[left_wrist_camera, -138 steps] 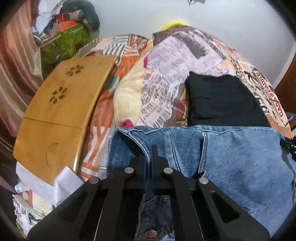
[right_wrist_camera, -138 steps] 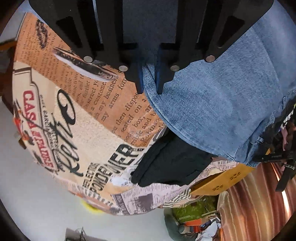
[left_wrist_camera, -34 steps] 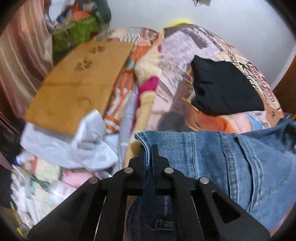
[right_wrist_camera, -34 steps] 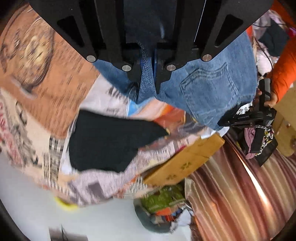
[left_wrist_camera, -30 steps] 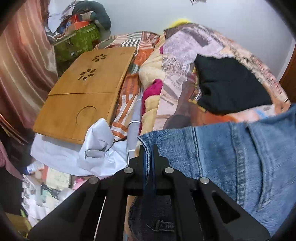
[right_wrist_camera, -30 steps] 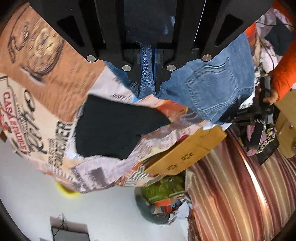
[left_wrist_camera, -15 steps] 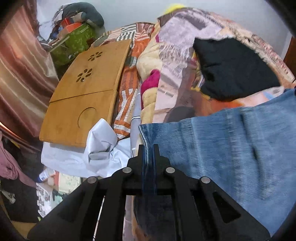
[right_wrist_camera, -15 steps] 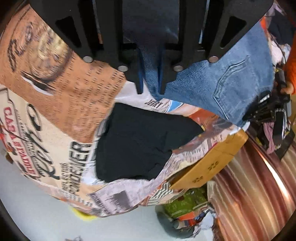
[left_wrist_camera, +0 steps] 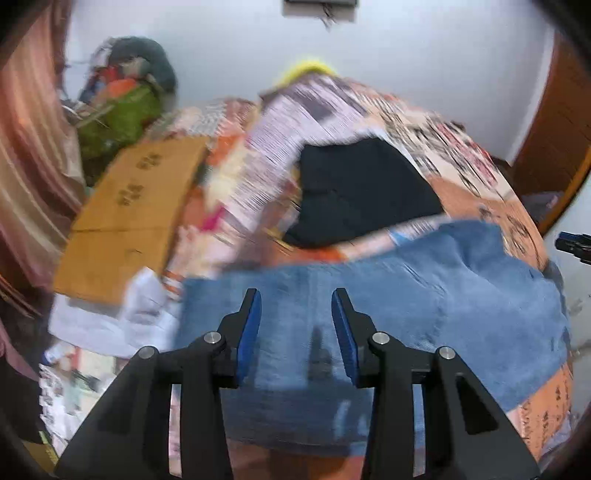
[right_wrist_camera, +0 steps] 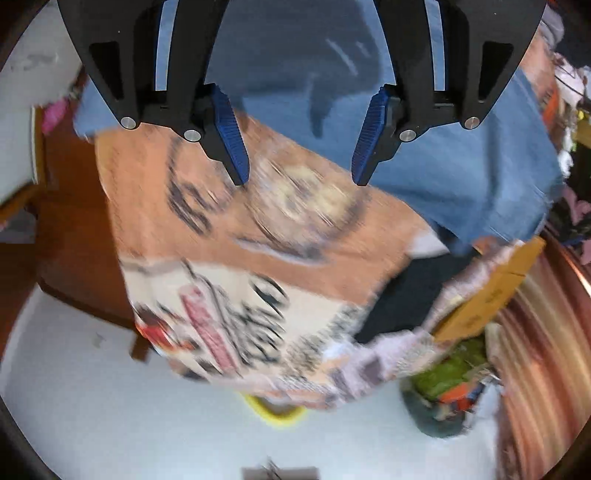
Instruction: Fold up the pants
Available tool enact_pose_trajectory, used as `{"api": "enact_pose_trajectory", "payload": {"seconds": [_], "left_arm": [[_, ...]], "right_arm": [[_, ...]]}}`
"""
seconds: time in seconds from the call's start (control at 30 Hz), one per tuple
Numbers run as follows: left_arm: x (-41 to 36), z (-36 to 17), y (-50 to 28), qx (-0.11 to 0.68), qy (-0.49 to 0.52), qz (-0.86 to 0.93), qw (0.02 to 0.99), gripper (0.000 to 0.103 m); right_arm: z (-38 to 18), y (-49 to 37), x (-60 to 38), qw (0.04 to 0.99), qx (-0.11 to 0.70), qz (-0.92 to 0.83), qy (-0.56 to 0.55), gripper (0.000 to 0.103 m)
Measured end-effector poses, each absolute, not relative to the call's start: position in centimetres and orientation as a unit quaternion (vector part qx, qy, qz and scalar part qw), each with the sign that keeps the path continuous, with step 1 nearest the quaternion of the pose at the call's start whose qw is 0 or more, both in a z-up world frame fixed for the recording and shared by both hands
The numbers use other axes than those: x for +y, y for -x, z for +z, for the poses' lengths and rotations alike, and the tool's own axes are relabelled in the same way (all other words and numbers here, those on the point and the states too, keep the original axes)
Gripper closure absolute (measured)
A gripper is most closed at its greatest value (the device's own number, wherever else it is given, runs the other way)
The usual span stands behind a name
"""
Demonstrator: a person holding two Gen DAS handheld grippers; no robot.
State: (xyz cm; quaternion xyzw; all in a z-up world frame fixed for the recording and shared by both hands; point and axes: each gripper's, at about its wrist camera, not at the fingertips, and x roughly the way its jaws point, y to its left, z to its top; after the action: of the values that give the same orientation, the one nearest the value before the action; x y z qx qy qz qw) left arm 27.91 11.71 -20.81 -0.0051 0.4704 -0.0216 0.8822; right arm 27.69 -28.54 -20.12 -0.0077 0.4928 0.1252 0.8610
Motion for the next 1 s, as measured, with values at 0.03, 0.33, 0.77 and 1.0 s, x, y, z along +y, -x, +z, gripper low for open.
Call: {"api": "enact_pose_trajectory", "payload": {"seconds": [0.03, 0.33, 0.77, 1.0], "left_arm": [[10.6, -21.7, -27.9, 0.483, 0.007, -0.03, 0.875, 0.063], [4.8, -27.4, -27.3, 0.513, -0.045, -0.025, 0.857, 0.063], [5.1, -28.4, -27.7, 0.51, -0.011, 0.004, 0.86, 0.059], [4.8, -28.7, -27.9, 0.509, -0.015, 0.017, 0.861, 0.057]], "right_arm": [[-20.5, -27.3, -29.1, 0.859, 0.497, 0.126, 0.003, 0.049], [-23.3, -20.2, -36.6, 0.872, 0.48, 0.056, -0.071, 0.049], [-29.0, -19.4, -47.6, 0.852, 0.482, -0.068, -0.193, 0.049], [-31.6, -20.8, -49.3, 0.846, 0.48, -0.075, -0.22, 0.042]]}}
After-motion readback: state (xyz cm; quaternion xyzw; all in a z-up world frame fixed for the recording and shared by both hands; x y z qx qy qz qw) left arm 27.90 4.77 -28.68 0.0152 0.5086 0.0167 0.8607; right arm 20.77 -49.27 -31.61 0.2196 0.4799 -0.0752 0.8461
